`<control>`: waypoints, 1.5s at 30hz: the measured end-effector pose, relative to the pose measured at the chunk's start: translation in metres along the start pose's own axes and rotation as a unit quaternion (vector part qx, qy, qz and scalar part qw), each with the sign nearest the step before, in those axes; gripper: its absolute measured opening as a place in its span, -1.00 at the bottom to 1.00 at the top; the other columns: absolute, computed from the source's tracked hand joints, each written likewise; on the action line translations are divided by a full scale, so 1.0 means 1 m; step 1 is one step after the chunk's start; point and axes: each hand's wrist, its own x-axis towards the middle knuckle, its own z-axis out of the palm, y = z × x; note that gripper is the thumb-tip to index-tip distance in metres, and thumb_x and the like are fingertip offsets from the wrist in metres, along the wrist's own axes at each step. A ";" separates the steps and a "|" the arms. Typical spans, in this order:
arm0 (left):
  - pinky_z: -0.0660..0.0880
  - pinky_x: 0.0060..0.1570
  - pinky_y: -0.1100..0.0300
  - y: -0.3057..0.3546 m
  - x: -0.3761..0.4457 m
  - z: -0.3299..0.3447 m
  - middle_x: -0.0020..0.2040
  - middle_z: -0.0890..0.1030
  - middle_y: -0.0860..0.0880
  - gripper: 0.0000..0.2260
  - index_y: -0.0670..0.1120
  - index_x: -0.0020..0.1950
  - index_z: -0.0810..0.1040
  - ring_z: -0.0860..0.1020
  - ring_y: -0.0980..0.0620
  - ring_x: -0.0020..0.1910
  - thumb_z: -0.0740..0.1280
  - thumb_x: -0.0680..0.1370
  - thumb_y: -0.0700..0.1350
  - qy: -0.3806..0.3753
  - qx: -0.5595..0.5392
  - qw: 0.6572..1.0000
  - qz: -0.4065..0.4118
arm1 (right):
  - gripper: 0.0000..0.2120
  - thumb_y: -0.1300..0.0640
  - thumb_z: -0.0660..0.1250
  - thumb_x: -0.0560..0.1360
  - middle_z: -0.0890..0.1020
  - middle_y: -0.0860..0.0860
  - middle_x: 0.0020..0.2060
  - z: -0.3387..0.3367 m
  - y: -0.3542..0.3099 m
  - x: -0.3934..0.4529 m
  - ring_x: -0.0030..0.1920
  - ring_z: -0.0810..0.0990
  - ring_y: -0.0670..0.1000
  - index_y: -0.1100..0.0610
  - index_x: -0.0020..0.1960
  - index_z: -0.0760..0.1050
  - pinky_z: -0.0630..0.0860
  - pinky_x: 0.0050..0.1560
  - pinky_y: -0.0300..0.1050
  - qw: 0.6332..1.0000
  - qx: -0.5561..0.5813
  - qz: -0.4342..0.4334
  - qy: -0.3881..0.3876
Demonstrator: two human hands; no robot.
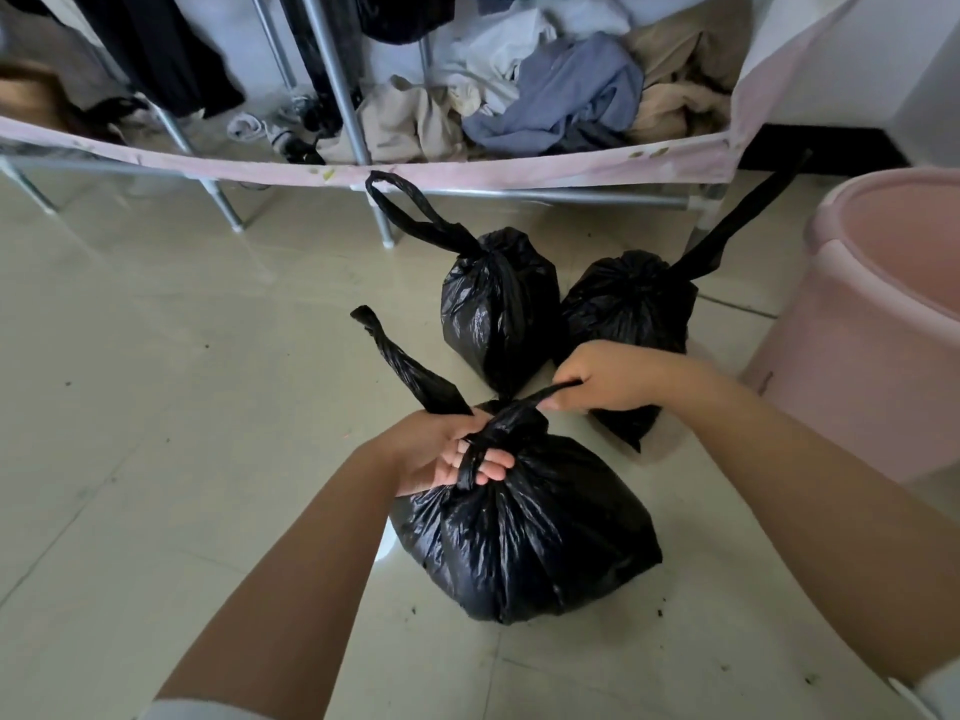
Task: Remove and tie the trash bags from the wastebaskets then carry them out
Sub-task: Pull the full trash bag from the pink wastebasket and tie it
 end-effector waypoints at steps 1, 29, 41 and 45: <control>0.57 -0.28 0.26 0.001 0.001 0.000 -0.40 0.69 -0.06 -0.75 -0.15 -0.07 0.54 0.66 0.08 -0.41 0.09 0.63 -0.17 -0.001 -0.011 1.000 0.005 | -0.56 0.01 0.19 0.56 0.32 -0.06 -0.53 -0.006 0.000 -0.004 -0.54 0.34 -0.13 0.08 -0.47 0.27 0.32 -0.44 -0.39 1.000 0.008 0.006 0.010; 0.37 -0.15 0.16 -0.015 0.006 -0.002 -0.49 0.55 0.05 -0.70 -0.02 -0.53 0.46 0.50 0.10 -0.38 0.36 0.22 -0.41 0.040 0.108 0.987 0.108 | -0.41 0.16 0.35 0.46 0.37 0.03 0.38 0.049 0.004 -0.003 0.41 0.29 0.01 0.11 0.44 0.24 0.19 0.35 -0.25 0.998 0.067 -0.005 0.021; 0.34 -0.24 0.19 -0.022 0.010 -0.002 -0.21 0.54 -0.17 -0.81 -0.05 -0.11 0.37 0.51 -0.19 -0.15 0.27 0.41 -0.32 0.276 0.298 0.882 0.239 | -0.72 0.10 0.11 0.59 0.28 -0.05 -0.42 0.074 -0.013 0.007 -0.22 0.38 0.03 0.15 -0.27 0.23 0.24 -0.20 -0.14 0.999 -0.038 -0.001 0.029; 0.41 -0.04 0.10 -0.033 0.015 0.002 0.14 0.54 -0.22 -0.66 -0.17 0.29 0.37 0.54 -0.25 0.09 0.19 0.51 -0.27 0.367 0.398 0.814 0.209 | -0.67 0.09 0.09 0.60 0.28 -0.05 -0.43 0.077 -0.021 0.006 -0.28 0.37 0.04 0.08 -0.33 0.18 0.23 -0.22 -0.15 0.999 -0.038 -0.011 0.019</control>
